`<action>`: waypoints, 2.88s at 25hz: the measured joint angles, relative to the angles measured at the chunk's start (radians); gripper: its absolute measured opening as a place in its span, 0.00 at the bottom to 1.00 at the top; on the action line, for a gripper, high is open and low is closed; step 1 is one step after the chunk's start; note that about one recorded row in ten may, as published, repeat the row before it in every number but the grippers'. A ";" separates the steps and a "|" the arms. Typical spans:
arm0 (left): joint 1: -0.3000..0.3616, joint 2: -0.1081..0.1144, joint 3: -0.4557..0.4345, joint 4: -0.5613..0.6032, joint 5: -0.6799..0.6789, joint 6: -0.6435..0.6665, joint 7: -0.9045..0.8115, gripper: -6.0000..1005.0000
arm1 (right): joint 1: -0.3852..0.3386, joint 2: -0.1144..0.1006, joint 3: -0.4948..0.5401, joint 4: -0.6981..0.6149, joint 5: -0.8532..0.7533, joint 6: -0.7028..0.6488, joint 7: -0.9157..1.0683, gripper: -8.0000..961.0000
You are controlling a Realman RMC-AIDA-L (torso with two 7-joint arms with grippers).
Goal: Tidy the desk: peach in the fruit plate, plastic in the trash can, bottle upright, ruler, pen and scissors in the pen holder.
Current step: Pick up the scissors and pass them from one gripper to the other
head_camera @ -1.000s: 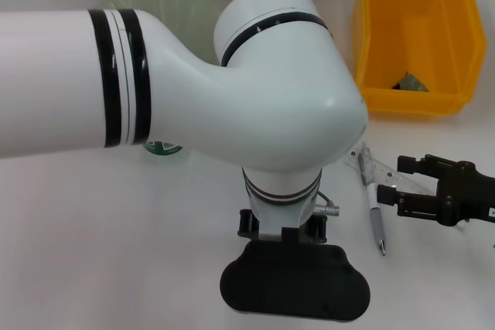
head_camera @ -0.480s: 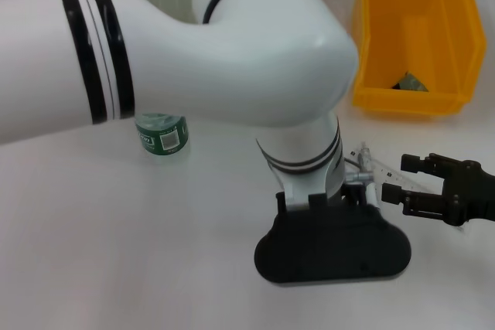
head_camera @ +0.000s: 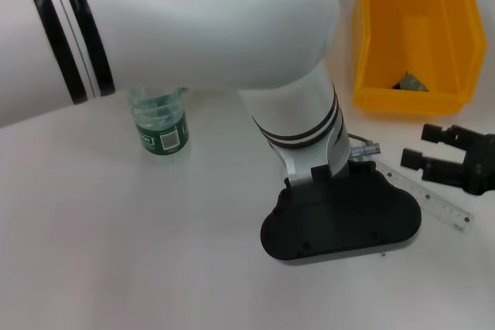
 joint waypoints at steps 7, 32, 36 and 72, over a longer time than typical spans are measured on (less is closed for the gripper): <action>0.000 0.001 -0.006 0.029 0.032 0.000 -0.015 0.24 | 0.037 -0.017 0.122 -0.003 0.016 -0.040 0.261 0.88; 0.019 0.005 0.070 0.303 0.240 0.047 -0.140 0.25 | 0.100 -0.136 0.121 0.098 -0.005 -0.149 0.931 0.88; 0.019 0.006 0.074 0.314 0.252 0.053 -0.140 0.25 | 0.120 -0.130 0.093 0.128 -0.011 -0.126 0.929 0.88; 0.019 0.003 0.082 0.335 0.260 0.069 -0.139 0.27 | 0.194 -0.086 -0.026 0.160 -0.056 0.001 0.909 0.46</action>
